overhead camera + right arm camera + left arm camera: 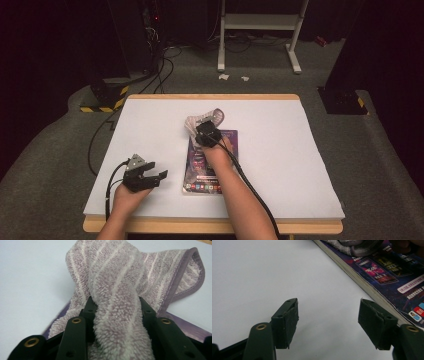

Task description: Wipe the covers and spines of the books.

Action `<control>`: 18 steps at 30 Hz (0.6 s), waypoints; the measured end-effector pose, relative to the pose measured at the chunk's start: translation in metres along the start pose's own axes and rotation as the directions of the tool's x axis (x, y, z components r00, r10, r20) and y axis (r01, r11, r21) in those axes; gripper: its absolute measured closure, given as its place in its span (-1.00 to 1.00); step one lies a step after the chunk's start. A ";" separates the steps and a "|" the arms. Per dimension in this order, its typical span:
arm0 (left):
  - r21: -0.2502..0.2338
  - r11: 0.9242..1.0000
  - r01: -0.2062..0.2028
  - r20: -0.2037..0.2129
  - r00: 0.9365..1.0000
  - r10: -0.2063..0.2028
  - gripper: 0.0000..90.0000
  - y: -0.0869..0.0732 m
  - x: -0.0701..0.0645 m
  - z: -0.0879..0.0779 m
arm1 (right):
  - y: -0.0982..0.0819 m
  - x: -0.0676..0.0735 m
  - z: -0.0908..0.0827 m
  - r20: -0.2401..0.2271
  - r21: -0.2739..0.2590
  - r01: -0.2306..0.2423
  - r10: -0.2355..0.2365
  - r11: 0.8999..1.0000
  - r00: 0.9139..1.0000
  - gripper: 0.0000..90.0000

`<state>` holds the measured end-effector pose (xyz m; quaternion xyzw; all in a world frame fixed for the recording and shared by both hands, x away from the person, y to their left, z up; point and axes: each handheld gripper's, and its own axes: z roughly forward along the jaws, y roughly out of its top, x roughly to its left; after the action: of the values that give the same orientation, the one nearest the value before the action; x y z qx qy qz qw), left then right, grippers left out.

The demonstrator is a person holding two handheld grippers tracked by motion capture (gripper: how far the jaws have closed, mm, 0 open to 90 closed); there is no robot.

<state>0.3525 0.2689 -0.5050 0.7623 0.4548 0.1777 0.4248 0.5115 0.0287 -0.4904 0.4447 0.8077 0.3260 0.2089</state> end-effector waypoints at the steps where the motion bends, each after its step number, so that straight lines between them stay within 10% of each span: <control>1: 0.001 1.000 0.001 0.000 1.000 -0.001 -0.27 0.000 0.000 0.000 | 0.000 0.003 0.000 -0.001 0.001 0.005 -0.005 1.000 1.000 0.36; 7: -0.003 1.000 0.001 -0.003 1.000 -0.001 -0.27 0.000 0.001 -0.002 | -0.003 -0.002 -0.003 0.018 0.004 0.005 -0.005 1.000 1.000 0.35; 18: 0.005 1.000 0.001 0.002 1.000 -0.001 -0.27 -0.001 0.000 0.000 | -0.026 -0.055 -0.022 0.094 0.011 -0.051 0.050 0.999 0.994 0.35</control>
<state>0.3518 0.2691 -0.5061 0.7635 0.4550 0.1755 0.4234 0.5108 -0.0362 -0.4906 0.4810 0.7876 0.3047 0.2354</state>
